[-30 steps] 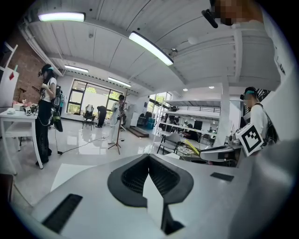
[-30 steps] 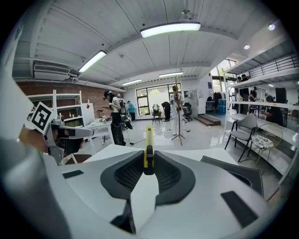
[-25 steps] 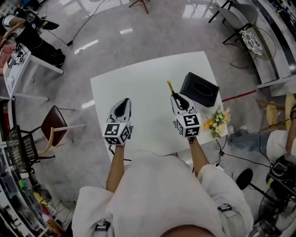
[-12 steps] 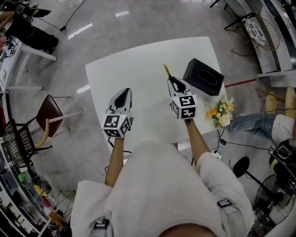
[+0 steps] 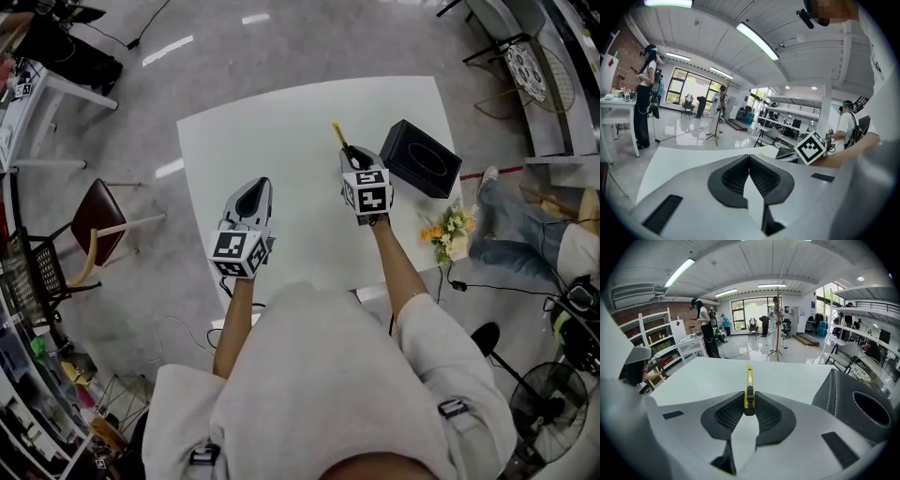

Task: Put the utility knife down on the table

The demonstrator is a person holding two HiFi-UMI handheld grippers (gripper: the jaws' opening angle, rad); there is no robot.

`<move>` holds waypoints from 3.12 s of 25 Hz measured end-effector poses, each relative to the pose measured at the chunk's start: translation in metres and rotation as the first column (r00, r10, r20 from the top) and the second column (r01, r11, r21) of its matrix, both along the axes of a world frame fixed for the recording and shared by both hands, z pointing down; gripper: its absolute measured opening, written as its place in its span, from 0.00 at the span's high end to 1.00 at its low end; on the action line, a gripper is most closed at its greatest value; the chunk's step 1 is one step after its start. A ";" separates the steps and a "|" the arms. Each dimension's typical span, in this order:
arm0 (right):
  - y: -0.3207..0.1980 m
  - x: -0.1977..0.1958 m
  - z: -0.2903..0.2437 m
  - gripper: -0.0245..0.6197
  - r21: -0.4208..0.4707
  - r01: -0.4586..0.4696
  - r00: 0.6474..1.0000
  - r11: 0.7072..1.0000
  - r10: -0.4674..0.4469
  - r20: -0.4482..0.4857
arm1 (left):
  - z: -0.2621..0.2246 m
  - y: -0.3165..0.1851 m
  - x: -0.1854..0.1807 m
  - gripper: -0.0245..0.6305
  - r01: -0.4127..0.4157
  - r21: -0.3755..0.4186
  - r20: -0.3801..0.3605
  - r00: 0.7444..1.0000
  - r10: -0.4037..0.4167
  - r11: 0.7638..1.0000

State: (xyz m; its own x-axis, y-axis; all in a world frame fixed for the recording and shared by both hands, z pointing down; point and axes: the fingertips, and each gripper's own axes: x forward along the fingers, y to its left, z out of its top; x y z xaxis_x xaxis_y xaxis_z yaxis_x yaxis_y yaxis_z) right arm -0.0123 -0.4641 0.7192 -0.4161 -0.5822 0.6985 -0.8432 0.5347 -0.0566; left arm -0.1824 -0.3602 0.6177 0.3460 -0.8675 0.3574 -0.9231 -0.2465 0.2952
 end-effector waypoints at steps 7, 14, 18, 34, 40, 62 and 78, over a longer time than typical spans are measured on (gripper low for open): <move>0.000 -0.007 0.040 0.83 -0.111 0.020 0.996 0.994 -0.030 -0.085 | 0.001 0.004 -0.005 0.93 0.015 -0.006 -0.002 1.000 -0.015 1.000; 0.005 -0.007 0.065 0.83 -0.209 0.021 0.989 0.978 -0.051 -0.138 | 0.001 0.005 -0.008 0.93 0.027 -0.005 -0.001 1.000 -0.027 1.000; 0.005 -0.007 0.067 0.83 -0.222 0.020 0.990 0.975 -0.050 -0.130 | -0.001 0.004 -0.009 0.93 0.032 -0.001 -0.003 0.999 -0.032 0.999; 0.007 -0.009 0.060 0.71 -0.207 0.070 0.989 0.976 -0.095 -0.111 | -0.010 0.010 -0.013 0.93 0.041 0.020 0.010 0.999 -0.041 0.999; 0.008 -0.003 0.034 0.72 -0.125 0.053 0.997 0.991 -0.060 -0.052 | -0.017 0.013 -0.013 0.93 0.048 0.039 0.014 0.999 -0.049 0.998; 0.071 0.018 -0.109 0.91 0.220 -0.001 0.981 0.976 -0.041 0.189 | -0.036 0.034 -0.016 0.93 0.069 0.091 0.041 0.996 -0.073 0.993; 0.062 0.027 -0.182 0.91 0.390 -0.031 0.973 0.920 -0.062 0.224 | -0.076 0.032 -0.032 0.93 0.116 0.189 0.069 0.989 -0.130 0.975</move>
State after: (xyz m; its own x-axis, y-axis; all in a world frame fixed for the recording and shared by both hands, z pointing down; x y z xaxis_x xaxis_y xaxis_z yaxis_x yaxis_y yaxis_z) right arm 0.0145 -0.4019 0.5376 -0.5475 -0.7799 0.3032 -0.8237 0.5662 -0.0312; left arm -0.2141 -0.3285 0.5421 0.2092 -0.9550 0.2102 -0.9685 -0.1727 0.1793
